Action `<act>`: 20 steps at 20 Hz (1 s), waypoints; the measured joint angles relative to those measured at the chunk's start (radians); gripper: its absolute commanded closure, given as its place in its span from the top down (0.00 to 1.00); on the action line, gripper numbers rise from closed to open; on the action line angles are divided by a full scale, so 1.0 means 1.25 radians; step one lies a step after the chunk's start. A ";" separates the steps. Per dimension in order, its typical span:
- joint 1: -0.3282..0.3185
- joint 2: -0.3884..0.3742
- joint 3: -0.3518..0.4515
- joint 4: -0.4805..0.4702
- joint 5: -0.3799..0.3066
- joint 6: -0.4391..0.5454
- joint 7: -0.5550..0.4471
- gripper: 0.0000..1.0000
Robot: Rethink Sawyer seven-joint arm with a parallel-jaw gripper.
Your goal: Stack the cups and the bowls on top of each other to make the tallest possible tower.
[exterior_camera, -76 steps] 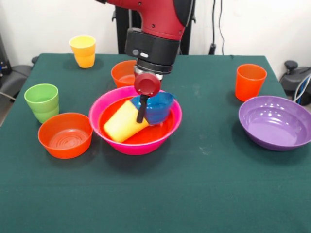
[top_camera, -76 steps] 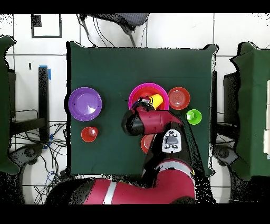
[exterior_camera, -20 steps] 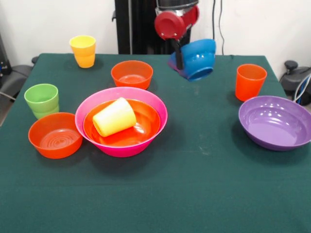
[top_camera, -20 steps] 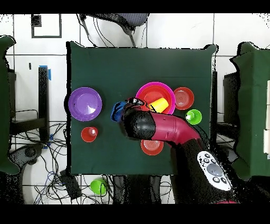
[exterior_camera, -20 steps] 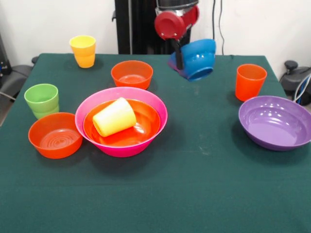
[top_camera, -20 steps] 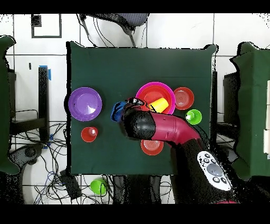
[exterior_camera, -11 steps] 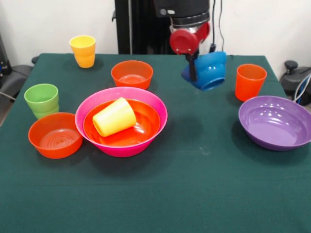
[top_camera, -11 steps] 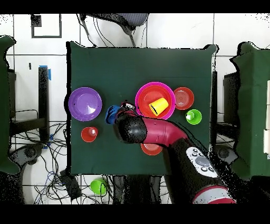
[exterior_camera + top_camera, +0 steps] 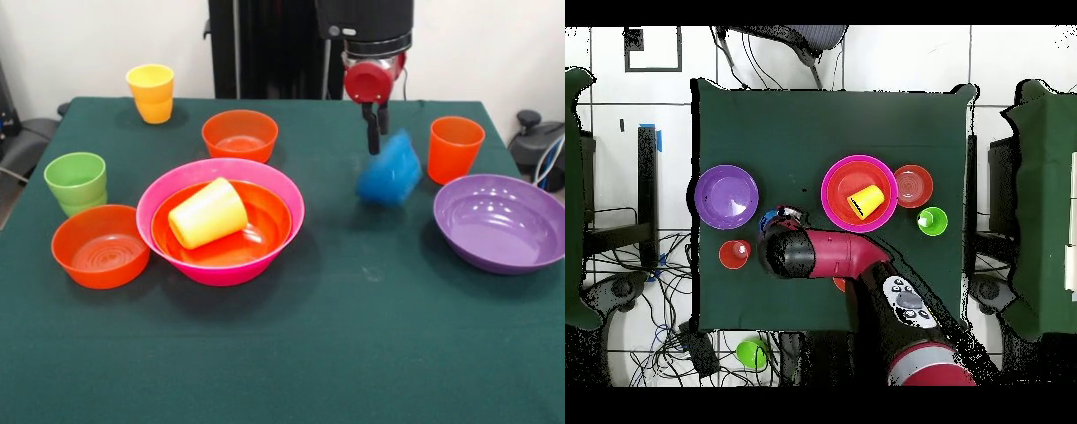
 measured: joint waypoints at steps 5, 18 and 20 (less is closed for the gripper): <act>0.010 0.000 -0.022 0.000 0.000 0.000 0.000 1.00; 0.020 -0.024 -0.074 -0.019 -0.025 0.000 0.000 1.00; 0.020 -0.030 -0.078 -0.025 -0.031 0.000 0.000 1.00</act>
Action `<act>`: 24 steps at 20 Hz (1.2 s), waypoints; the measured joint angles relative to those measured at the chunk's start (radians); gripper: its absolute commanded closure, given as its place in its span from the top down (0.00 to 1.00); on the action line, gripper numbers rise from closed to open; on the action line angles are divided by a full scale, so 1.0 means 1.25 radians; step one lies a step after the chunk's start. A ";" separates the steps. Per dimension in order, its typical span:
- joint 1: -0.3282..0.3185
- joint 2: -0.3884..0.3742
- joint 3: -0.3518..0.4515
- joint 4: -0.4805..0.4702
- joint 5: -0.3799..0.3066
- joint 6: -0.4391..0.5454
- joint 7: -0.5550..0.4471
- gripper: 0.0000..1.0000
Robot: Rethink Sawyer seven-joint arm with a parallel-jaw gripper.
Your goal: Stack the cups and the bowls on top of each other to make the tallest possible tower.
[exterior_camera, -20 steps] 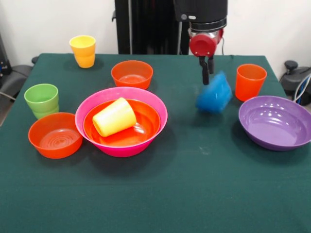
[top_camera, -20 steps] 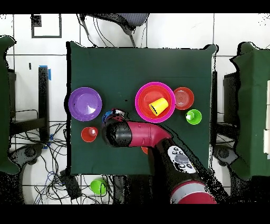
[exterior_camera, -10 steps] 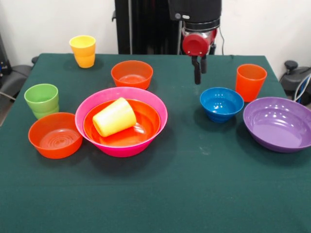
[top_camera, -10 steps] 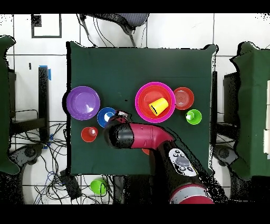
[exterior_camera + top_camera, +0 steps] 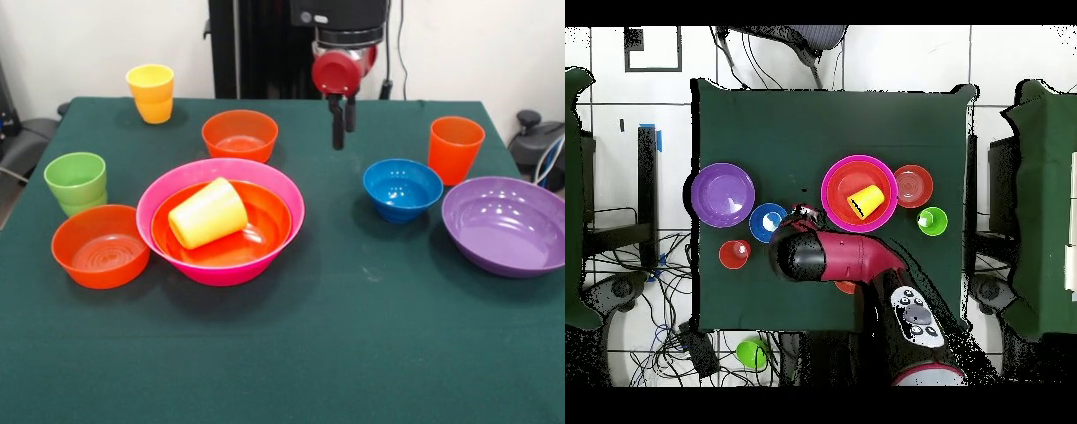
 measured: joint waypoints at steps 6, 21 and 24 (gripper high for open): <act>-0.001 -0.017 -0.019 -0.051 -0.033 -0.001 0.000 1.00; 0.033 -0.011 -0.099 -0.153 -0.138 -0.137 0.000 1.00; 0.065 0.003 -0.139 -0.178 -0.149 -0.164 0.000 1.00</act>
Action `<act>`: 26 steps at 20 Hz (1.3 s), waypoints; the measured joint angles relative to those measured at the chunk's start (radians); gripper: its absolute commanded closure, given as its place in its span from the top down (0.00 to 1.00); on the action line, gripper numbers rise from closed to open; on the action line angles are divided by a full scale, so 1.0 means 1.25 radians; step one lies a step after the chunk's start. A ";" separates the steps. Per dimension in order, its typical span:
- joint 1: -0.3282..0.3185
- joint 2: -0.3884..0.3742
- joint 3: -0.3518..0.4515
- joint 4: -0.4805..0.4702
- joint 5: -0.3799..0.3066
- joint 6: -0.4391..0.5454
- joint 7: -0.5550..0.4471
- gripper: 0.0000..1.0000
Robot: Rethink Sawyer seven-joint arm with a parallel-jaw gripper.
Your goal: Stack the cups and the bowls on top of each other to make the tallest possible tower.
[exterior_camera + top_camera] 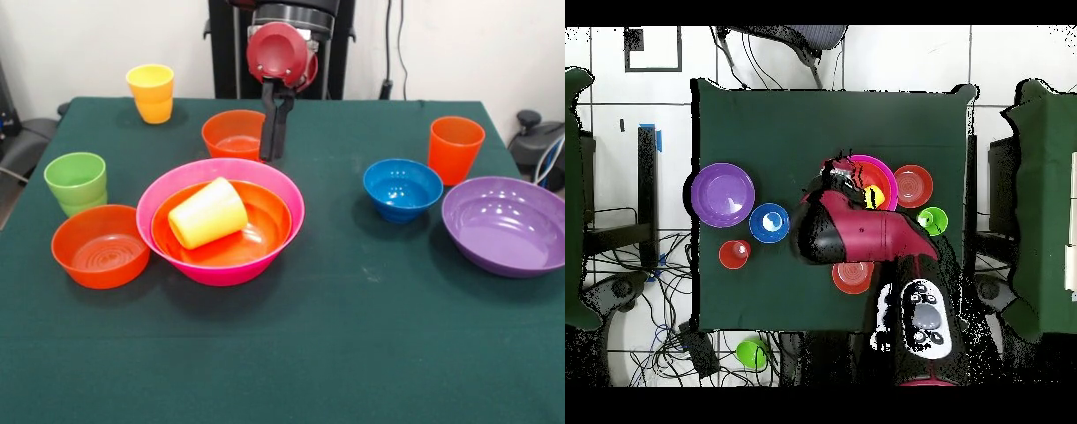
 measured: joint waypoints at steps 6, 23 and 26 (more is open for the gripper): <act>0.055 0.042 -0.073 -0.040 -0.013 -0.037 0.000 1.00; 0.154 0.191 -0.252 -0.112 -0.013 -0.069 0.000 1.00; 0.158 0.202 -0.264 -0.114 -0.013 -0.069 0.000 1.00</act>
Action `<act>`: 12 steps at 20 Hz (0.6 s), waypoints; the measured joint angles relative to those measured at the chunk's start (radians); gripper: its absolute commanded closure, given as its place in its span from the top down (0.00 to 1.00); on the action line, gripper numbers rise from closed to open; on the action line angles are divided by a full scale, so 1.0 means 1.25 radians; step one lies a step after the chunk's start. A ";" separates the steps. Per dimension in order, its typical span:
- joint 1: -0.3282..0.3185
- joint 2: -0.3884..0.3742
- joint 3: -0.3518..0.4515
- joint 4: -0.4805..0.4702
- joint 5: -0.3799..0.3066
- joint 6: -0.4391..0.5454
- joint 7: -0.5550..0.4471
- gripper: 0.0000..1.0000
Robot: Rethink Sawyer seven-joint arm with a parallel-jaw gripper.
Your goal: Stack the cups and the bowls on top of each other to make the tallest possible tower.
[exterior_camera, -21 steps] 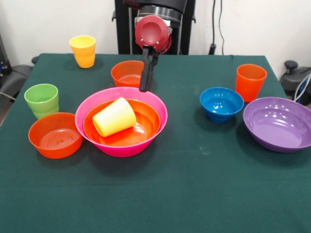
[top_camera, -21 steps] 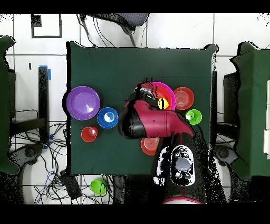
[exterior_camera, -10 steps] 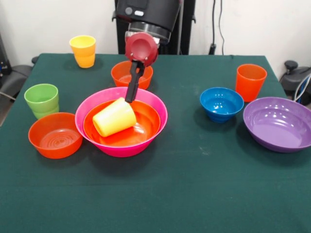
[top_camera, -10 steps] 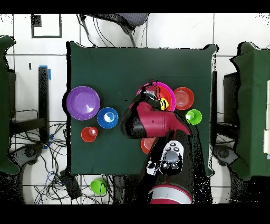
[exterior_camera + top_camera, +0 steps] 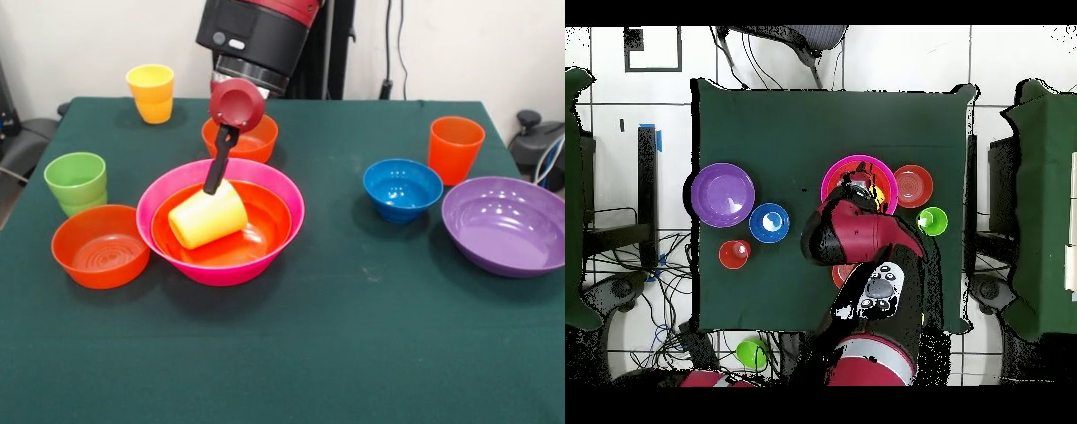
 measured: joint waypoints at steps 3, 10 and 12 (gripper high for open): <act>0.001 0.014 -0.011 -0.003 0.000 0.000 0.000 1.00; 0.001 0.033 -0.020 -0.003 0.000 0.000 0.000 1.00; -0.002 0.037 -0.020 -0.003 0.000 0.000 0.000 1.00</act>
